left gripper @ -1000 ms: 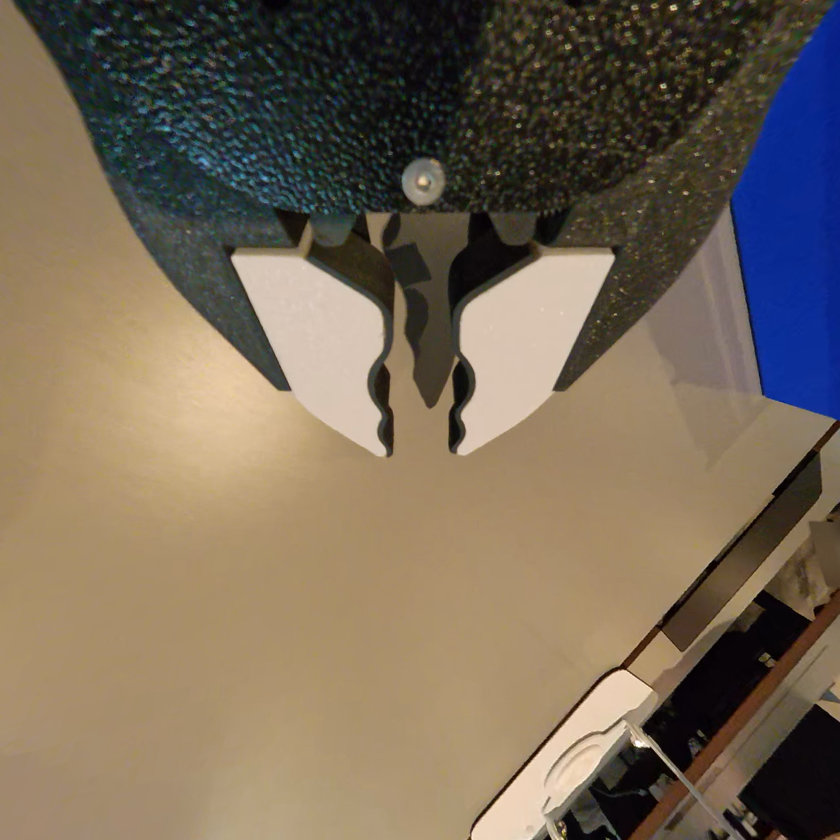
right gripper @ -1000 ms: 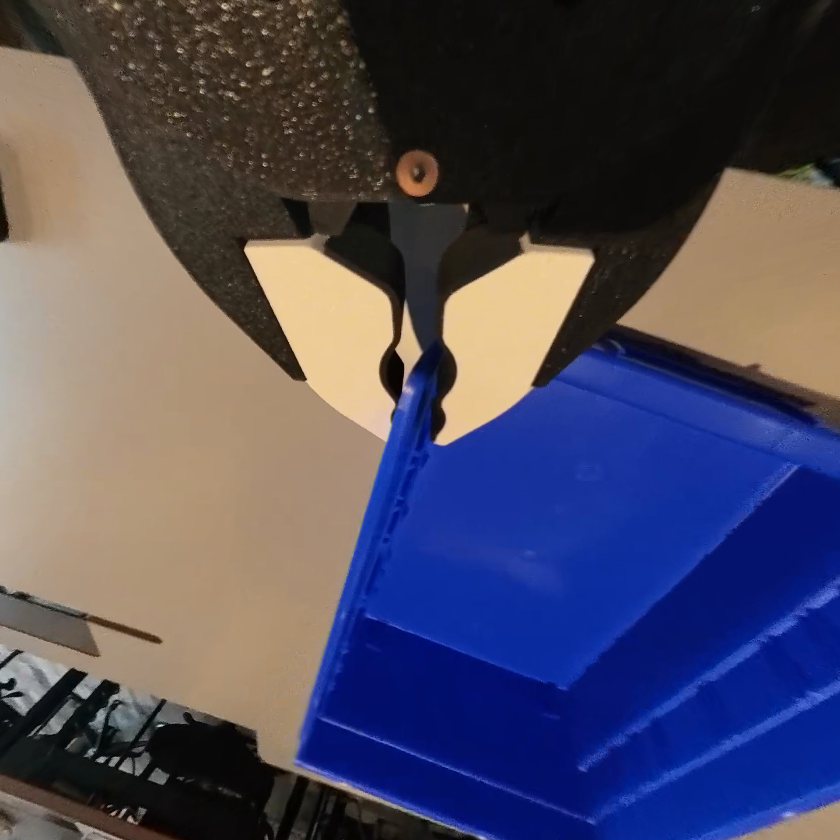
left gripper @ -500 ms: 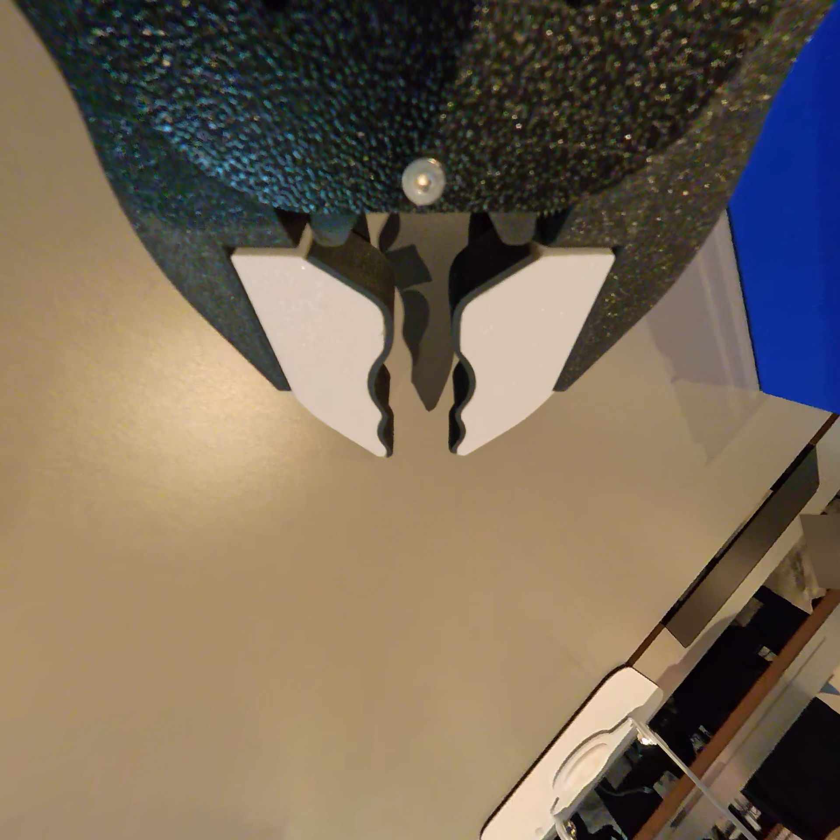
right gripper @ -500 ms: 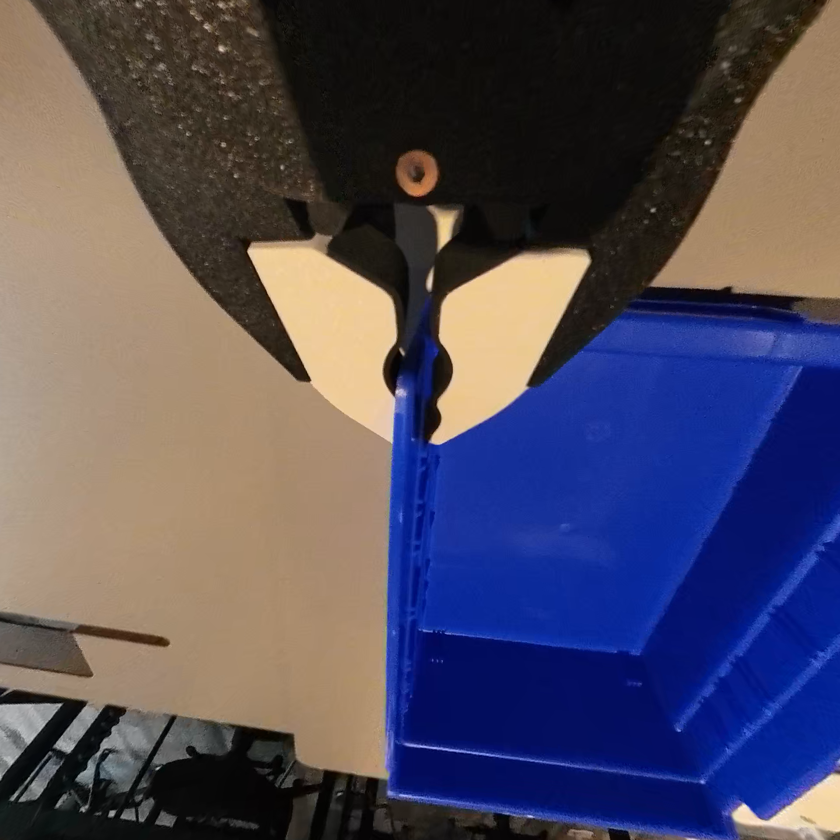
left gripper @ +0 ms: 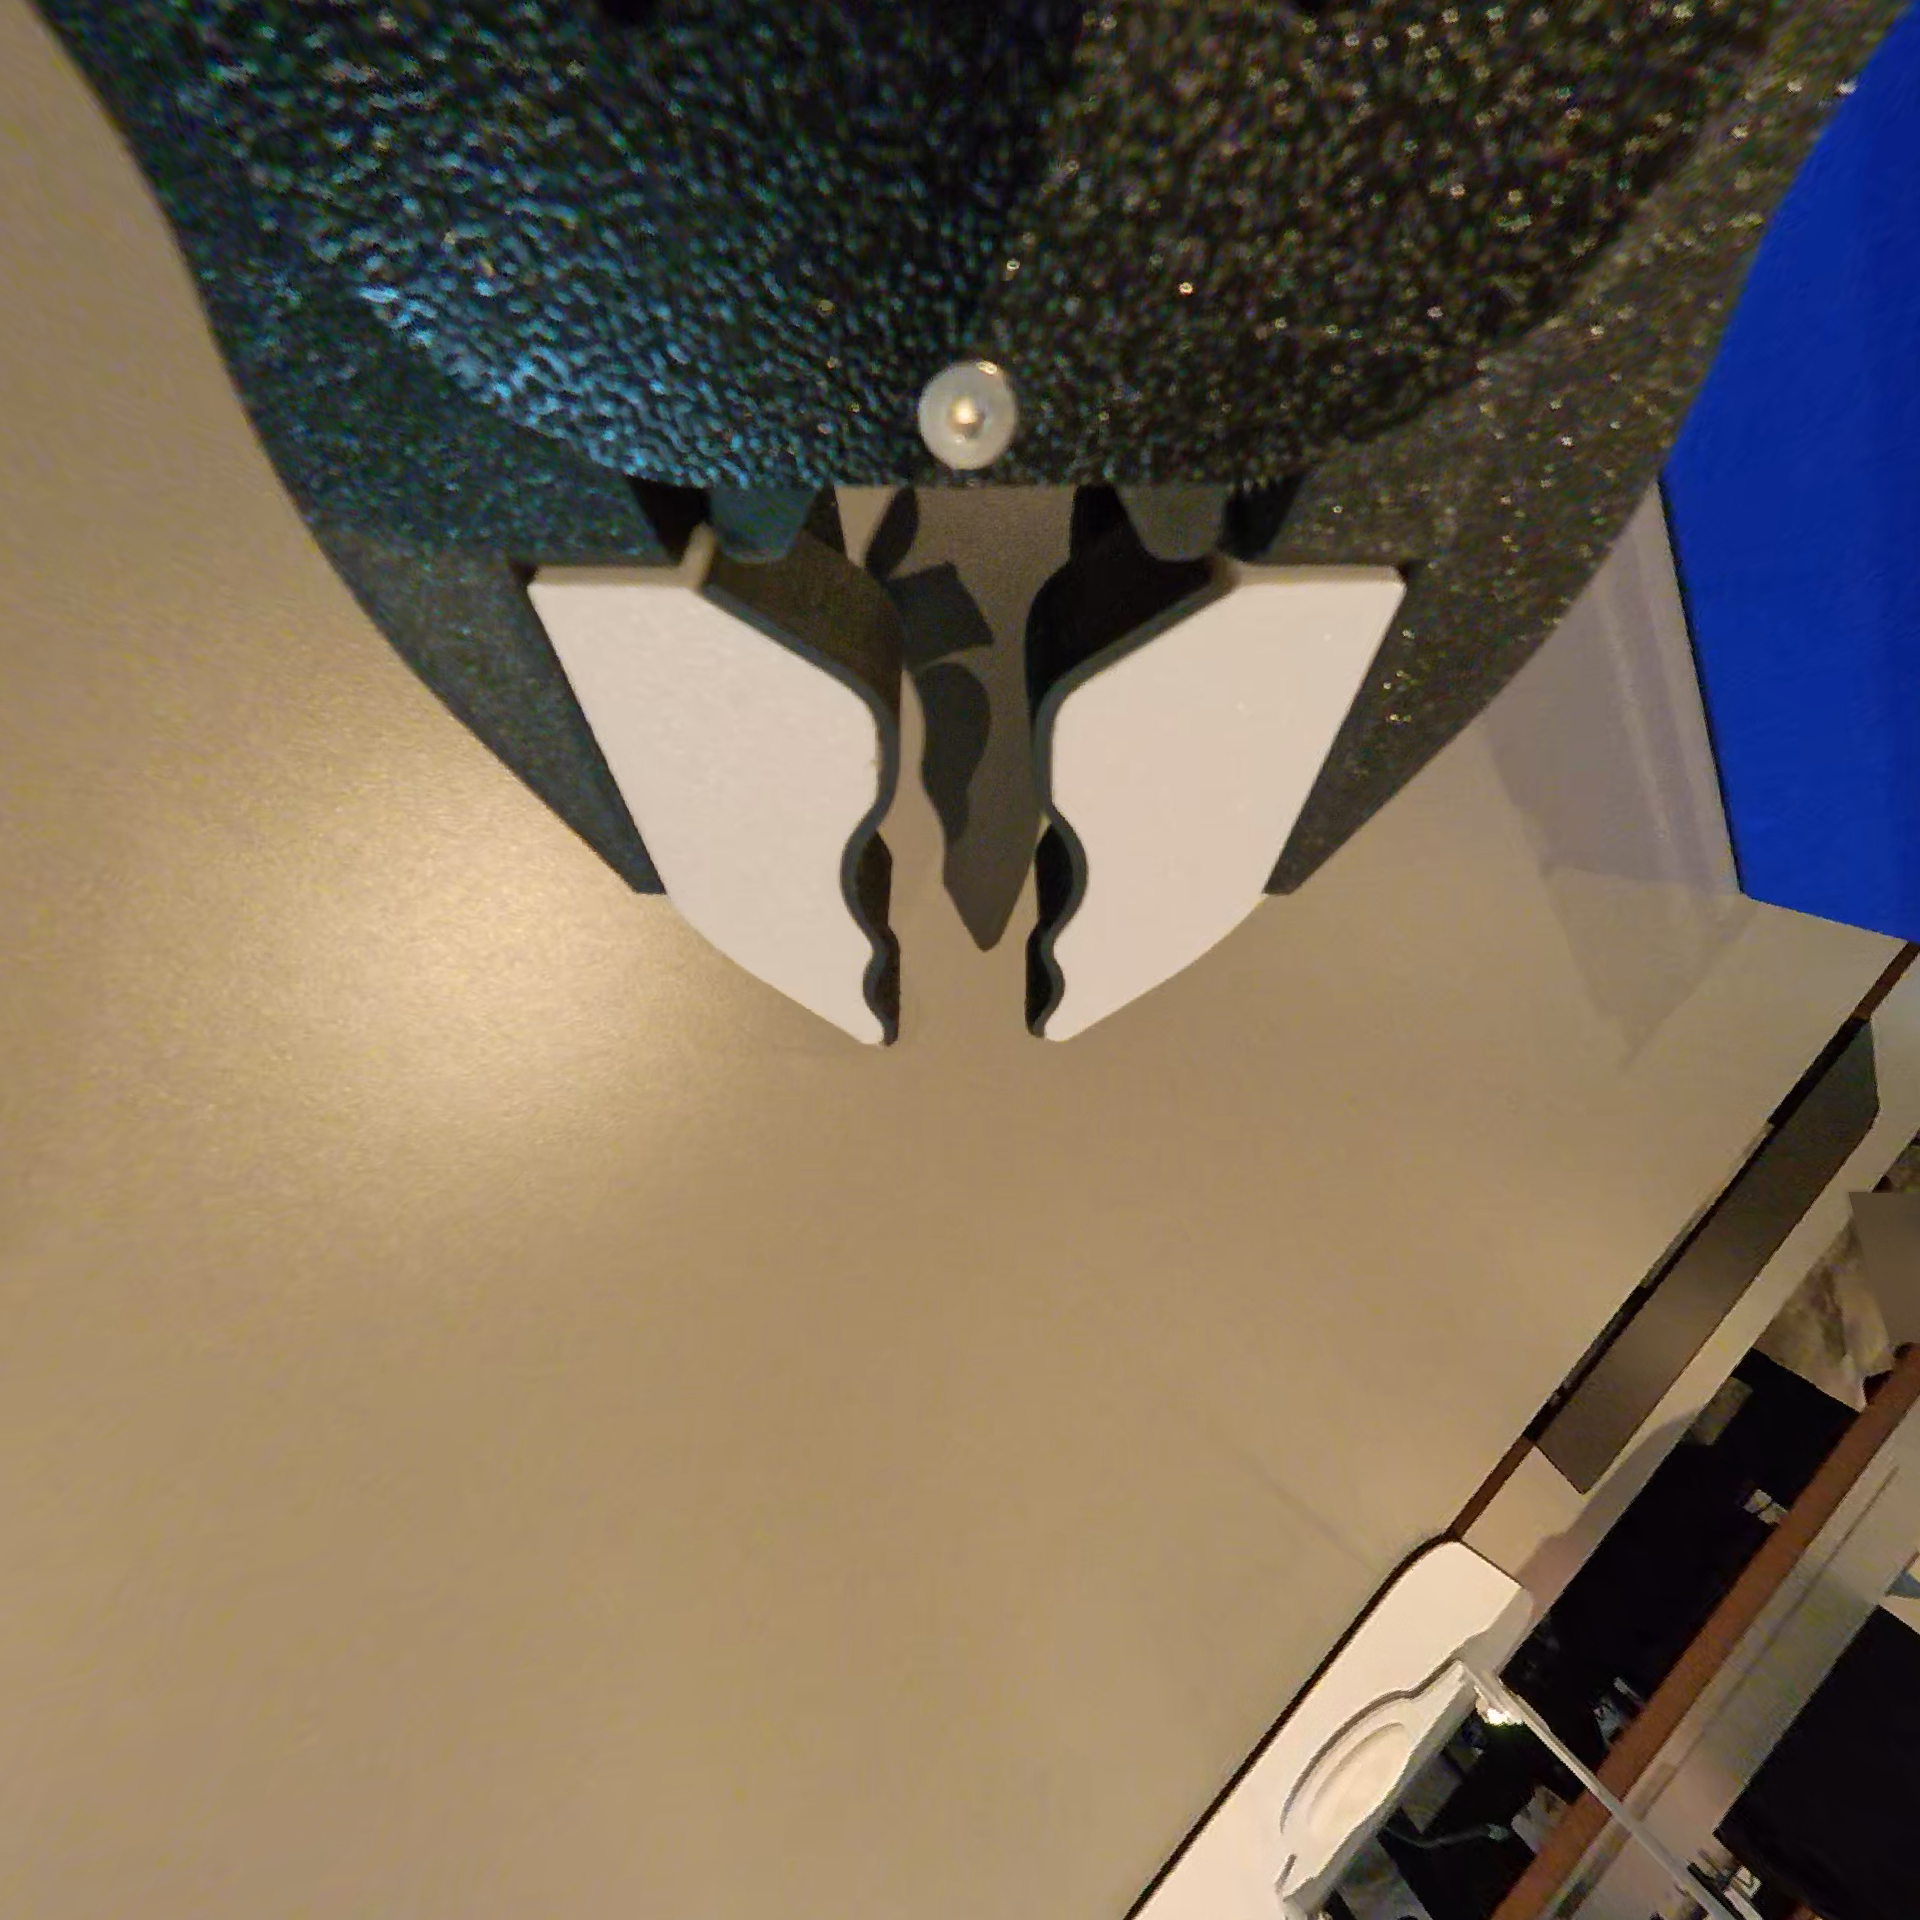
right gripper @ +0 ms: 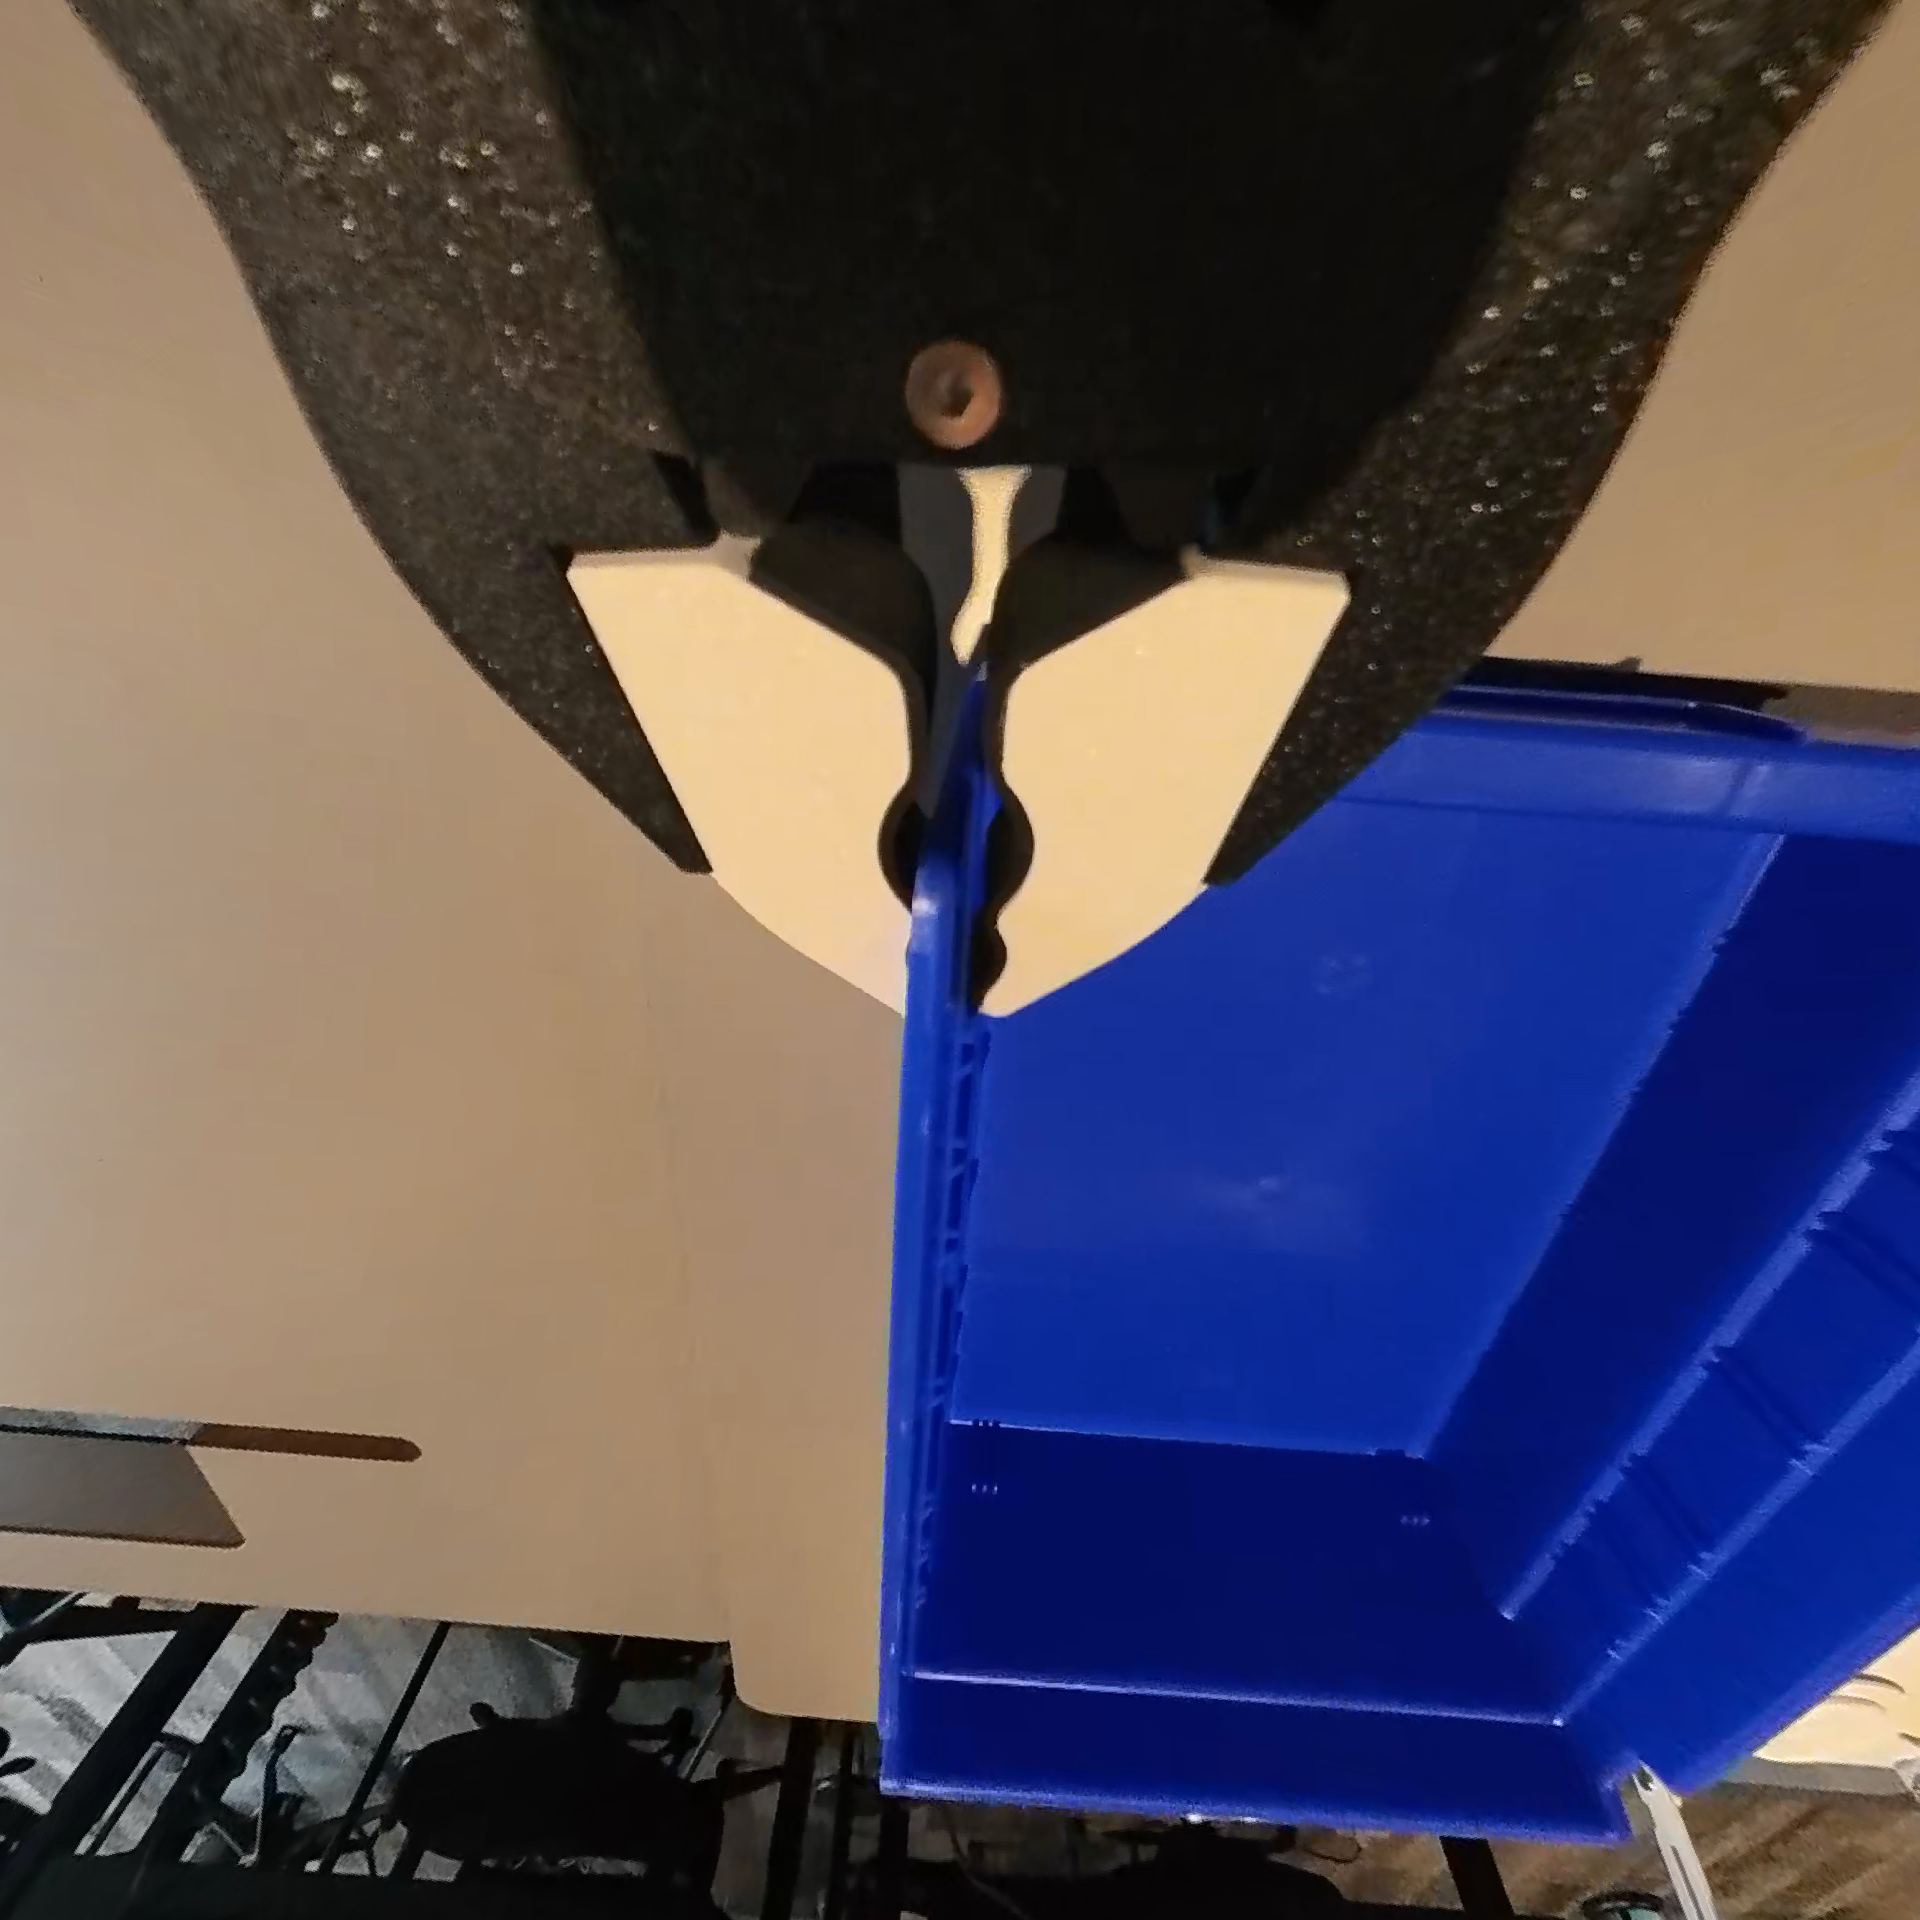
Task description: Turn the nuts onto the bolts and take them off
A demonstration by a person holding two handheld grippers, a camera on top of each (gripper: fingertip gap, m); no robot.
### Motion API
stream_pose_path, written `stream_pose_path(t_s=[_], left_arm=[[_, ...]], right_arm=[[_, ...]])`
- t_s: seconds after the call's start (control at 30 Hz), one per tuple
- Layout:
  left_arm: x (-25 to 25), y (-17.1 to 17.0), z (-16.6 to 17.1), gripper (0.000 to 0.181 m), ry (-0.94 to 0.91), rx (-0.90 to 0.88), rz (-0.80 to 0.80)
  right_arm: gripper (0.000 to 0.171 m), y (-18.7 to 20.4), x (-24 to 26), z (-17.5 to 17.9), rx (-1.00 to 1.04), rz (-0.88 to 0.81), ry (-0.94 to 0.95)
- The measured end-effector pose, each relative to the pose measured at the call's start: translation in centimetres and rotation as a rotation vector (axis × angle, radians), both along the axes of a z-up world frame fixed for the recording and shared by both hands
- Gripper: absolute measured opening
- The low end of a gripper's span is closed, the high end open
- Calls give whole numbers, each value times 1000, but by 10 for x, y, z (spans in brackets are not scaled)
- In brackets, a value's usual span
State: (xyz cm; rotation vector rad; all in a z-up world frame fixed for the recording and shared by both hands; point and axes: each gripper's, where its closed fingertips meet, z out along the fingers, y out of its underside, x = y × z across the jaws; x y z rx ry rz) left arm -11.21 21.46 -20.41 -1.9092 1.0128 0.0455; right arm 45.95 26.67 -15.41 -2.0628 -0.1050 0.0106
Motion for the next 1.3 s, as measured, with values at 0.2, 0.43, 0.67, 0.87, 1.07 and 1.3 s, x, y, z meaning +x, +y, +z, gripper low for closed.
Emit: stream_pose_path(t_s=[0.2, 0.43, 0.67, 0.87, 1.07, 1.3], left_arm=[[0, 1, 1, 23, -3, 2, 3], [-3, 4, 4, 23, -22, 14, 26], [-11, 8, 15, 29, -72, 60, 75], [-23, 9, 48, 45, -262, 196, 117], [-37, -4, 94, 51, -477, 330, 134], [-142, -10, 185, 47, -318, 265, 421]], right_arm=[[11, -7, 5, 11, 85, -58, -78], [24, -46, -19, 72, 275, -77, -137], [56, -72, -124, 65, 290, 119, -11], [63, -86, -225, 36, 359, 340, 24], [60, -87, -256, 18, 329, 435, -13], [56, -88, -260, 16, 322, 454, -28]])
